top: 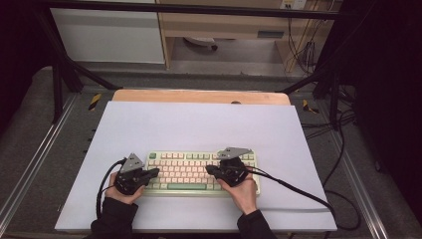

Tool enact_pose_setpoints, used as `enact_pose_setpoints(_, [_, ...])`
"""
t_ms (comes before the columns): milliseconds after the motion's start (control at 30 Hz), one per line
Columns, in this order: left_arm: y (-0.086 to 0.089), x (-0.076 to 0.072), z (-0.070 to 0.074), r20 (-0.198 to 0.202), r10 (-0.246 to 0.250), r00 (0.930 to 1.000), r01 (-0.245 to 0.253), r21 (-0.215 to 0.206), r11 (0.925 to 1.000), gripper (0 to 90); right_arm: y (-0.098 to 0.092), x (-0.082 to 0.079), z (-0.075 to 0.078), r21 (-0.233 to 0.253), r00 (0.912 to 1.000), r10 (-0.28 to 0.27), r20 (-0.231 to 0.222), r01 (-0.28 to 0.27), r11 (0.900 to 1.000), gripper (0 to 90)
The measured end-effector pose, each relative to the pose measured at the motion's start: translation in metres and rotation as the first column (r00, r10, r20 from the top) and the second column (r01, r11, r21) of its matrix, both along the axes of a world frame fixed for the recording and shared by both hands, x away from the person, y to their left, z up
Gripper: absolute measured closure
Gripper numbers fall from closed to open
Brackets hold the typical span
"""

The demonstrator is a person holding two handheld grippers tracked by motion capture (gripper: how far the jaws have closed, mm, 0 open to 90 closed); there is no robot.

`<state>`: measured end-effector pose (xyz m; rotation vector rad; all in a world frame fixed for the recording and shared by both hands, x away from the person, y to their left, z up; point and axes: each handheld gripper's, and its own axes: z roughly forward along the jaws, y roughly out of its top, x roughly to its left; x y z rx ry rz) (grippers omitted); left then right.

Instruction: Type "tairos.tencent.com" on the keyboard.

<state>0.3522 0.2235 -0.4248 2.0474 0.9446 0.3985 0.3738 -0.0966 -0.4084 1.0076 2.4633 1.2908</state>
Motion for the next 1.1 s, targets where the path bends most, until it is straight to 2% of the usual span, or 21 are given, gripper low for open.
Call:
enact_pose_setpoints(267, [0.0, 0.0, 0.0, 0.001, 0.0, 1.0, 0.0, -0.002, 1.0, 90.0, 0.015, 0.008, -0.004, -0.001, 1.0, 0.002, -0.009, -0.002, 1.0, 90.0])
enact_pose_setpoints(533, [0.0, 0.0, 0.0, 0.0, -0.001, 1.0, 0.001, -0.002, 1.0, 90.0, 0.024, 0.016, -0.013, -0.033, 0.9998, -0.015, -0.014, 0.015, 0.999, 90.0])
enact_pose_setpoints(1100, [0.0, 0.0, 0.0, -0.002, -0.002, 1.0, 0.002, 0.0, 1.0, 90.0, 0.029, 0.02, -0.02, -0.049, 0.9997, -0.01, -0.023, 0.009, 0.999, 90.0])
